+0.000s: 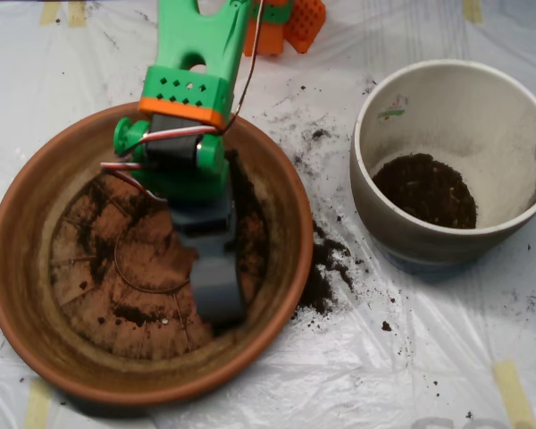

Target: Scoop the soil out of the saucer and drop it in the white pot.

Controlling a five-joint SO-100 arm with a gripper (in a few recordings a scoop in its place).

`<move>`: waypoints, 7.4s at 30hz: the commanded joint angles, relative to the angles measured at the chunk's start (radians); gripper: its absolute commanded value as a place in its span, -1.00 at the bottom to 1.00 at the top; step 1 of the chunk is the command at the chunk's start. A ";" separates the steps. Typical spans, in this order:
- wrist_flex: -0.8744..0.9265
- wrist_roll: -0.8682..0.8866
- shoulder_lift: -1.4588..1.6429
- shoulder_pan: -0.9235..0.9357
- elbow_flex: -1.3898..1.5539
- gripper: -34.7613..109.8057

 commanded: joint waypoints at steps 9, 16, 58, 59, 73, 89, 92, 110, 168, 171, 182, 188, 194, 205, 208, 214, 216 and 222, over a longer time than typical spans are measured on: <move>-0.144 -0.150 0.354 0.038 0.428 -0.01; -0.241 -0.302 0.541 0.040 0.617 -0.03; -0.239 -0.749 0.600 0.167 0.764 -0.31; -0.238 -0.742 0.600 0.170 0.758 -0.41; -0.160 -0.184 0.687 -0.008 0.460 -0.53; 0.241 0.235 0.624 -0.296 -0.193 -0.53; 0.252 0.250 0.666 -0.373 -0.212 -0.53; 0.385 0.299 0.537 -0.781 -0.489 -0.05; -0.206 0.350 0.543 0.230 0.540 -0.06; -0.181 0.347 0.491 0.249 0.476 -0.25; -0.141 0.285 0.499 0.249 0.485 -0.46; -0.061 0.258 0.479 0.213 0.448 -0.52; -0.006 0.333 0.492 0.172 0.336 -0.53; 0.109 0.416 0.466 0.038 -0.012 -0.53; 0.104 0.402 0.531 0.028 -0.025 -0.53; 0.184 0.388 0.653 -0.038 -0.132 -0.53; 0.215 0.388 0.690 -0.074 -0.175 -0.53; 0.307 0.399 0.742 -0.224 -0.347 -0.53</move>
